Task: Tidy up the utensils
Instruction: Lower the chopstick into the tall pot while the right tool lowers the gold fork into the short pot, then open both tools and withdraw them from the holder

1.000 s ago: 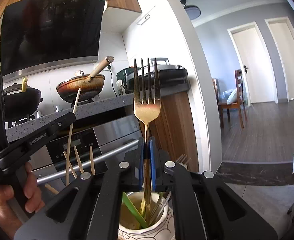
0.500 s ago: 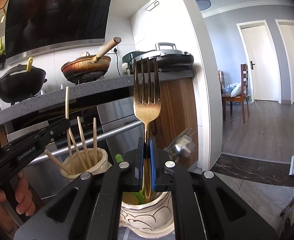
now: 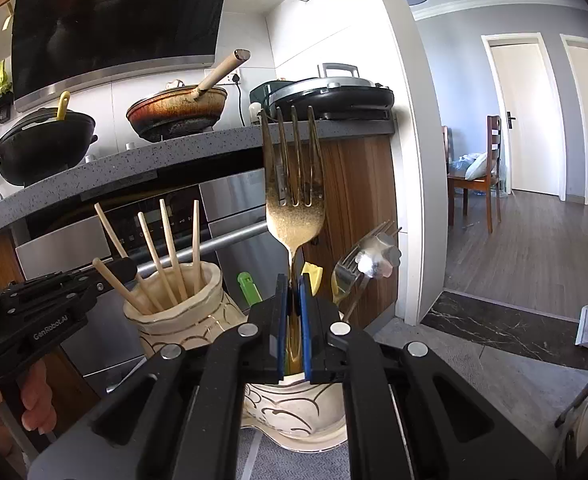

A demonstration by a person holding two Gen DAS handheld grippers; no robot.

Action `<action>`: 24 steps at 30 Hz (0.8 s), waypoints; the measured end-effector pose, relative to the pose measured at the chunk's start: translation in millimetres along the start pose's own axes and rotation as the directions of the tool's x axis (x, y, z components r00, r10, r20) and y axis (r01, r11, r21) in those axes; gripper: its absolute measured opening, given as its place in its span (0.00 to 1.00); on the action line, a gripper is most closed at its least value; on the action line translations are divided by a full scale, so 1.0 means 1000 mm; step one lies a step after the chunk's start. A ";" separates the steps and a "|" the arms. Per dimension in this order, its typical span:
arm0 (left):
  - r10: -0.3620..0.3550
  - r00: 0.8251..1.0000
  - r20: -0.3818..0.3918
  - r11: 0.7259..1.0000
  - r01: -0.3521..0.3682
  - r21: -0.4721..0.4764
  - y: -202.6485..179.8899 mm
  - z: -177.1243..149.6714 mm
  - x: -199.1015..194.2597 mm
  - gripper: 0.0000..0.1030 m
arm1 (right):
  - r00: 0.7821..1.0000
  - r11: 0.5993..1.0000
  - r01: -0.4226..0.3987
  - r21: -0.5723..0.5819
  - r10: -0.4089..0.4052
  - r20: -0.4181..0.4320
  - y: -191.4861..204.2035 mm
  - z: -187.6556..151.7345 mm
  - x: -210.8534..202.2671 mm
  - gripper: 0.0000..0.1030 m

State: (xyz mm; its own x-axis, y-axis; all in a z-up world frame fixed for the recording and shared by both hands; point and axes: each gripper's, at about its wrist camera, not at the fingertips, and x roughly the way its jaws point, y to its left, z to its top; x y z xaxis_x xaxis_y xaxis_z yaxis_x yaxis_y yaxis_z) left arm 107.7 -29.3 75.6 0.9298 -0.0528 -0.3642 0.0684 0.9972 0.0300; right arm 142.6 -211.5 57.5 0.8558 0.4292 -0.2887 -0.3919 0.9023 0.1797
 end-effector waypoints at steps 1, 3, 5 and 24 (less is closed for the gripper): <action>0.000 1.000 -0.001 1.000 0.000 -0.003 0.000 0.000 -0.001 0.14 | 1.000 1.000 0.005 0.002 -0.005 -0.004 -0.001 0.000 0.001 0.06; 0.001 1.000 0.002 1.000 -0.001 -0.004 -0.001 0.000 -0.003 0.19 | 1.000 1.000 0.008 0.010 -0.008 -0.011 -0.004 0.000 0.001 0.06; 0.005 1.000 0.002 1.000 -0.005 0.007 -0.004 -0.001 -0.004 0.20 | 1.000 1.000 0.010 0.019 -0.009 -0.013 -0.008 0.000 0.001 0.06; 0.028 0.999 0.033 0.999 -0.027 -0.021 0.006 0.001 -0.035 0.65 | 1.000 0.998 0.028 0.048 -0.028 -0.002 -0.017 0.000 -0.009 0.63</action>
State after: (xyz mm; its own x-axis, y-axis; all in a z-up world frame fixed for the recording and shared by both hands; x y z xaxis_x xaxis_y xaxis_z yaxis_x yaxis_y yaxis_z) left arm 76.0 -21.8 89.3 0.9427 -0.0270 -0.3325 0.0357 0.9992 0.0200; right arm 141.7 -230.6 57.4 0.8657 0.4043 -0.2951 -0.3515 0.9108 0.2165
